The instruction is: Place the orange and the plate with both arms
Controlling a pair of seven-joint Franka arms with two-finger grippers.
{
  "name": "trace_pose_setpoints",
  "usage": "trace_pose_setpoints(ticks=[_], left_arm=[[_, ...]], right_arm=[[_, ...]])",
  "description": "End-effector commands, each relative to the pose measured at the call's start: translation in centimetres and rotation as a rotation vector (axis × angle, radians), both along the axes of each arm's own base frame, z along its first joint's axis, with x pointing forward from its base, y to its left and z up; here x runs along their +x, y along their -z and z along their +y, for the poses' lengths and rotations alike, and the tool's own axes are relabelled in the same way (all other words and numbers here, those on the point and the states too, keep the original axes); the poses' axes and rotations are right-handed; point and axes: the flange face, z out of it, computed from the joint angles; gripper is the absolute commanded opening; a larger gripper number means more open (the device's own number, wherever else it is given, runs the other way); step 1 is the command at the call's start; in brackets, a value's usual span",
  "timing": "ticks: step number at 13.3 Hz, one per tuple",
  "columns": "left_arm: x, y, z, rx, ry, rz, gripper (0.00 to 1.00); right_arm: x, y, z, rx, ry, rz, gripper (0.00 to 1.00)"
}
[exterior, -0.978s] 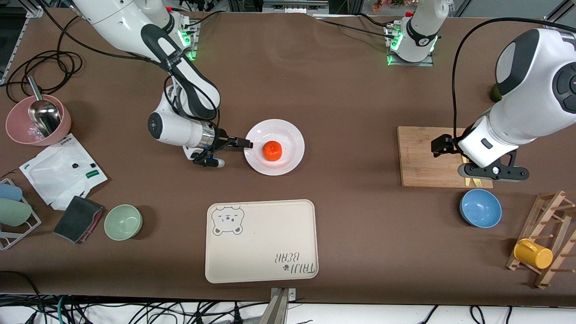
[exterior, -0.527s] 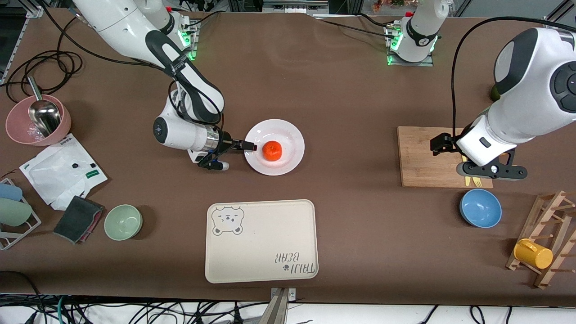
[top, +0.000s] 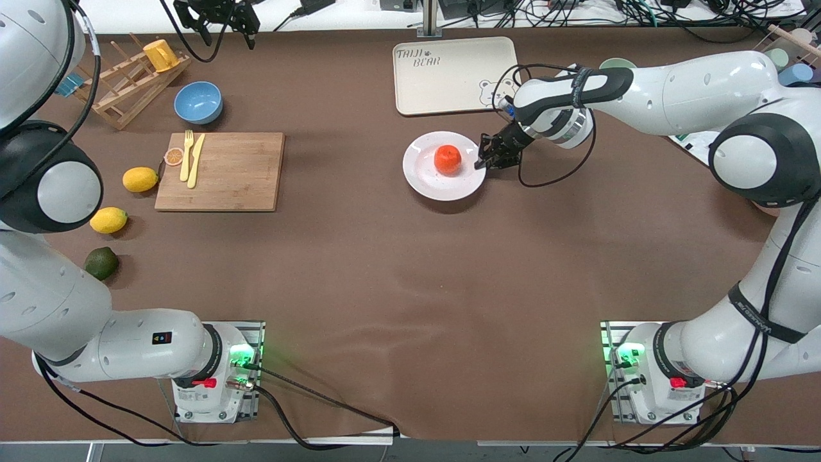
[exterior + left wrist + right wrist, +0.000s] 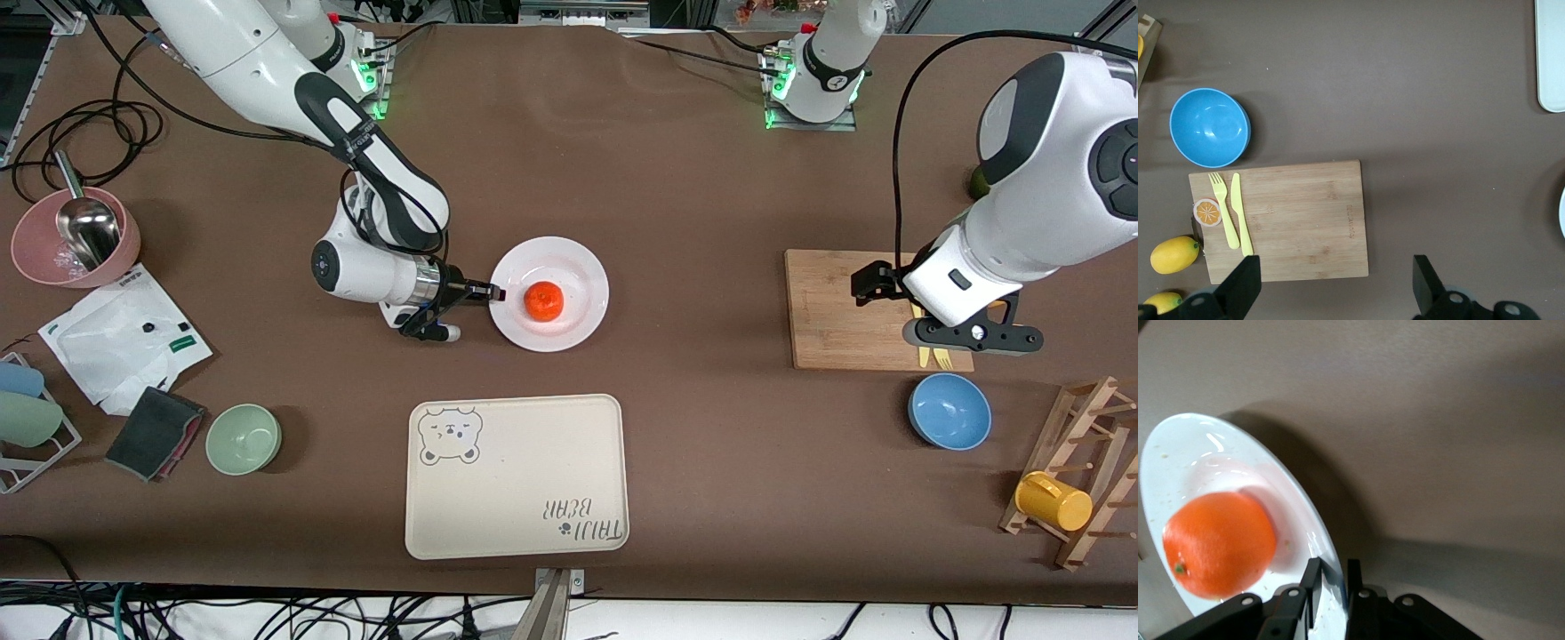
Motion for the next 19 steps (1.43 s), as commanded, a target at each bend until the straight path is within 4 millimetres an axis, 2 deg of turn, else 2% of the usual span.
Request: trace_pose_setpoints(ticks=[1, 6, 10, 13, 15, 16, 18, 19], left_arm=[[-1.2, -1.2, 0.7, -0.013, 0.016, 0.007, 1.00], [-2.3, -3.5, 0.8, -0.006, 0.012, -0.008, 1.00], [-2.7, -5.0, 2.0, -0.016, 0.008, -0.034, 1.00], [-4.8, -6.7, 3.3, -0.065, -0.011, -0.050, 1.00], [-6.8, -6.5, 4.0, -0.050, 0.002, -0.094, 1.00], [-7.5, -5.6, 4.8, -0.046, 0.022, -0.129, 1.00], [-7.3, -5.2, 4.1, -0.048, 0.070, -0.170, 1.00], [-7.3, -5.2, 4.5, -0.048, 0.061, -0.170, 1.00]], right_arm=[[0.5, 0.9, -0.4, 0.014, 0.000, -0.012, 0.00], [1.4, 0.2, -0.4, 0.024, 0.011, -0.027, 0.00], [1.6, 0.2, -0.6, 0.024, 0.019, -0.027, 0.00], [2.0, -0.1, -0.9, 0.030, -0.001, -0.053, 0.00], [2.4, -0.5, -1.1, 0.037, -0.007, -0.068, 0.00], [2.6, -0.8, -1.1, 0.039, -0.006, -0.071, 0.00], [3.2, -1.3, -1.2, 0.047, 0.003, -0.078, 0.00], [3.4, -1.5, -1.3, 0.052, 0.011, -0.077, 0.00]])
